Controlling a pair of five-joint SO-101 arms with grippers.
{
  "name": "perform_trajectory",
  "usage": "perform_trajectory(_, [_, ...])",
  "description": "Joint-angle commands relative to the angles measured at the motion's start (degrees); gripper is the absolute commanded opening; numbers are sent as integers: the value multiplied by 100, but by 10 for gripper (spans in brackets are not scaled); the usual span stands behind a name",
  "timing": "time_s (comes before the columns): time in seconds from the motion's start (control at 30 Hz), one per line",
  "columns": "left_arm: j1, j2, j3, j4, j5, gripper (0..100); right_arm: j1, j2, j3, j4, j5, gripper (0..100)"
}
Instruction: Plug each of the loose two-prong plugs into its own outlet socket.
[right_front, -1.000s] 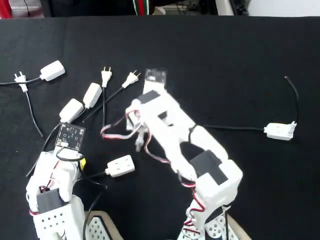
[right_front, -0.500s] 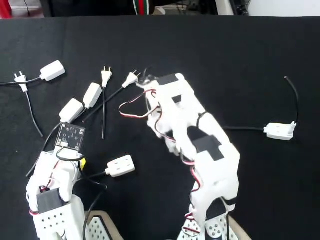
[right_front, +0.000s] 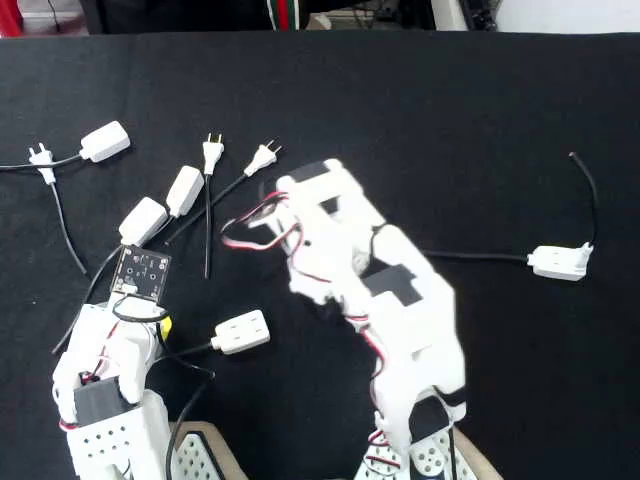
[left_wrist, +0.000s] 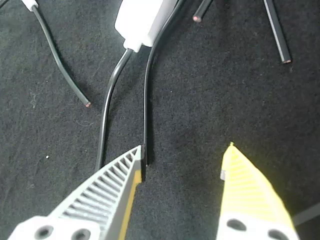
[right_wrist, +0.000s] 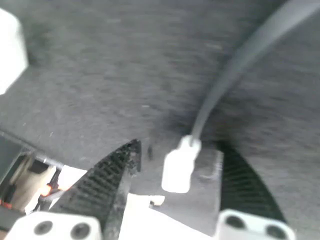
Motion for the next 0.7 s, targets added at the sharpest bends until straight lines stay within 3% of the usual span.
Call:
perform_trajectory(0.0, [31, -26, 110, 18, -44, 221, -334, 119, -382, 220, -501, 276])
perform_trajectory(0.33, [22, -26, 110, 0, -44, 212, -158, 224, 66, 229, -651, 272])
perform_trajectory(0.67, [22, -26, 110, 0, -44, 212, -88, -884, 57, 237, 229, 270])
